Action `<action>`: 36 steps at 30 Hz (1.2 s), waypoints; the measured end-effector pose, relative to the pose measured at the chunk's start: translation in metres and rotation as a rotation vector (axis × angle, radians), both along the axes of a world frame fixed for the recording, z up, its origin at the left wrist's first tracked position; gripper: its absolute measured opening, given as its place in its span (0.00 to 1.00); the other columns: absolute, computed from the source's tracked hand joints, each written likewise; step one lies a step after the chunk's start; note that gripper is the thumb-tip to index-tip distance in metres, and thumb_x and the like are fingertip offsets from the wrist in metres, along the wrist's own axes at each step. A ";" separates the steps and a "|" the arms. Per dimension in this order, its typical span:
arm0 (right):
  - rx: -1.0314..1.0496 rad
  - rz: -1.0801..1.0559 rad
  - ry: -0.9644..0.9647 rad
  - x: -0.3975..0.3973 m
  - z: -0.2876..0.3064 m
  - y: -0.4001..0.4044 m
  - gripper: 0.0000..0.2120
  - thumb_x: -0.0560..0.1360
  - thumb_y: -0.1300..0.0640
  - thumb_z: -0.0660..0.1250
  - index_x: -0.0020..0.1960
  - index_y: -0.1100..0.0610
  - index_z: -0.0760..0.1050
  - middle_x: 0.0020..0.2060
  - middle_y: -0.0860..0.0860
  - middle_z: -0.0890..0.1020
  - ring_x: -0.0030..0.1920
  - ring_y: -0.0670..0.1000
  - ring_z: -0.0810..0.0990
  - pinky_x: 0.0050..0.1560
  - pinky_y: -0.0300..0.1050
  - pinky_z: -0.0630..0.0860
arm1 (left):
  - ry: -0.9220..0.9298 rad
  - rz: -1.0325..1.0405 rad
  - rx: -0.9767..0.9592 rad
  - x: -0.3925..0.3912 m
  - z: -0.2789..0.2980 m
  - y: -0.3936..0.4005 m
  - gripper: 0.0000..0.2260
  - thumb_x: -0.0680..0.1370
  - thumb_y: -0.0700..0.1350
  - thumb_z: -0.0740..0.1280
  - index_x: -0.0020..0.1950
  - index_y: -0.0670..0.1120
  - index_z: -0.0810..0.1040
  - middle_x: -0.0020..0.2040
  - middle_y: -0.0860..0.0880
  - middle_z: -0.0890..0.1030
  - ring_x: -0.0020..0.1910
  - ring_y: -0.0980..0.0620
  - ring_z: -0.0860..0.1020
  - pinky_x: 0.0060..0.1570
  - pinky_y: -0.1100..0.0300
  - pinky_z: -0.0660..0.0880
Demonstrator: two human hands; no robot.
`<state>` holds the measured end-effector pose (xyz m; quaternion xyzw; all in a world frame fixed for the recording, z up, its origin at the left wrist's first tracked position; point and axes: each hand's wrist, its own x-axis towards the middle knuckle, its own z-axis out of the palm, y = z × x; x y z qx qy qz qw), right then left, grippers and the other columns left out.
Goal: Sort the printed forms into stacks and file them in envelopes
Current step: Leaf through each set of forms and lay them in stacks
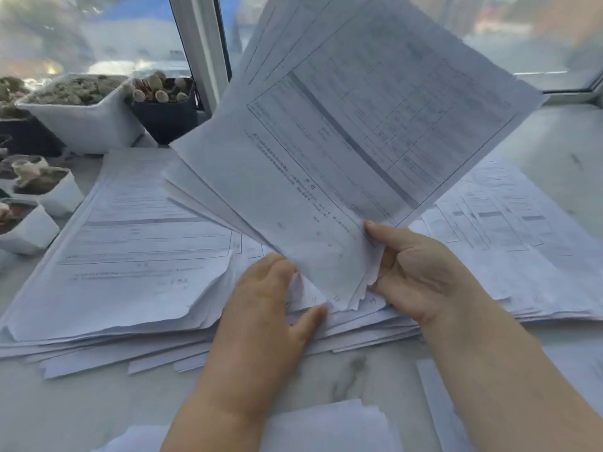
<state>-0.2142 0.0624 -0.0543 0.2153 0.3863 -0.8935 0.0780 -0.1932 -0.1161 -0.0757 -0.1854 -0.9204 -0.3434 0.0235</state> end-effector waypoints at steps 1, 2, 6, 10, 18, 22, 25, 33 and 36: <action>0.003 0.006 0.005 0.000 -0.001 0.000 0.17 0.78 0.66 0.60 0.66 0.68 0.72 0.57 0.61 0.82 0.56 0.58 0.83 0.47 0.51 0.83 | 0.013 0.000 -0.007 0.000 0.001 0.001 0.10 0.70 0.52 0.70 0.47 0.54 0.72 0.46 0.61 0.71 0.49 0.62 0.68 0.51 0.76 0.62; 0.002 0.008 0.015 0.000 -0.002 0.000 0.17 0.78 0.66 0.59 0.66 0.67 0.73 0.56 0.61 0.82 0.55 0.57 0.83 0.46 0.51 0.83 | 0.013 -0.008 -0.004 -0.001 0.001 0.000 0.10 0.70 0.51 0.70 0.48 0.53 0.73 0.47 0.61 0.72 0.50 0.62 0.68 0.52 0.76 0.63; -0.024 -0.001 0.046 -0.001 -0.005 0.001 0.17 0.78 0.66 0.58 0.66 0.64 0.74 0.56 0.58 0.83 0.55 0.56 0.83 0.47 0.52 0.83 | 0.005 -0.011 0.013 -0.001 0.000 0.000 0.11 0.73 0.46 0.70 0.55 0.53 0.76 0.54 0.61 0.74 0.57 0.62 0.70 0.55 0.75 0.62; -0.036 0.007 0.062 -0.002 -0.010 0.002 0.18 0.78 0.65 0.59 0.67 0.63 0.74 0.58 0.58 0.82 0.57 0.56 0.82 0.51 0.55 0.81 | 0.000 0.004 0.005 0.000 0.001 0.001 0.09 0.73 0.46 0.70 0.51 0.54 0.76 0.50 0.61 0.74 0.53 0.61 0.70 0.53 0.75 0.63; -0.258 0.063 0.107 -0.002 -0.018 0.013 0.15 0.73 0.58 0.60 0.41 0.59 0.86 0.50 0.55 0.86 0.49 0.57 0.85 0.51 0.71 0.75 | -0.097 0.101 0.130 0.000 -0.001 -0.003 0.05 0.71 0.45 0.74 0.39 0.50 0.78 0.52 0.67 0.73 0.54 0.75 0.68 0.48 0.85 0.57; -0.219 0.100 0.104 -0.004 -0.020 0.016 0.15 0.74 0.58 0.61 0.43 0.58 0.86 0.53 0.55 0.85 0.53 0.59 0.84 0.55 0.74 0.72 | -0.145 0.130 0.217 -0.001 0.000 -0.008 0.06 0.70 0.43 0.73 0.35 0.51 0.80 0.54 0.65 0.78 0.57 0.74 0.69 0.49 0.84 0.59; -0.207 0.147 0.118 -0.004 -0.020 0.018 0.15 0.74 0.58 0.60 0.43 0.58 0.86 0.51 0.54 0.85 0.52 0.57 0.84 0.53 0.76 0.69 | -0.085 0.163 0.238 0.000 0.000 -0.006 0.06 0.72 0.41 0.71 0.37 0.50 0.78 0.46 0.61 0.81 0.48 0.63 0.77 0.48 0.75 0.68; -0.201 0.164 0.124 -0.003 -0.018 0.017 0.16 0.73 0.58 0.60 0.37 0.57 0.86 0.43 0.52 0.86 0.45 0.53 0.86 0.48 0.75 0.71 | 0.149 0.212 0.188 0.003 0.007 -0.002 0.10 0.76 0.36 0.63 0.47 0.52 0.76 0.39 0.56 0.73 0.40 0.59 0.72 0.39 0.71 0.66; -0.243 0.180 0.148 -0.003 -0.017 0.014 0.17 0.74 0.58 0.59 0.39 0.59 0.86 0.43 0.53 0.86 0.45 0.54 0.86 0.45 0.74 0.74 | 0.049 0.164 0.047 0.003 0.006 -0.002 0.10 0.72 0.49 0.70 0.53 0.52 0.79 0.47 0.56 0.73 0.51 0.56 0.73 0.48 0.68 0.66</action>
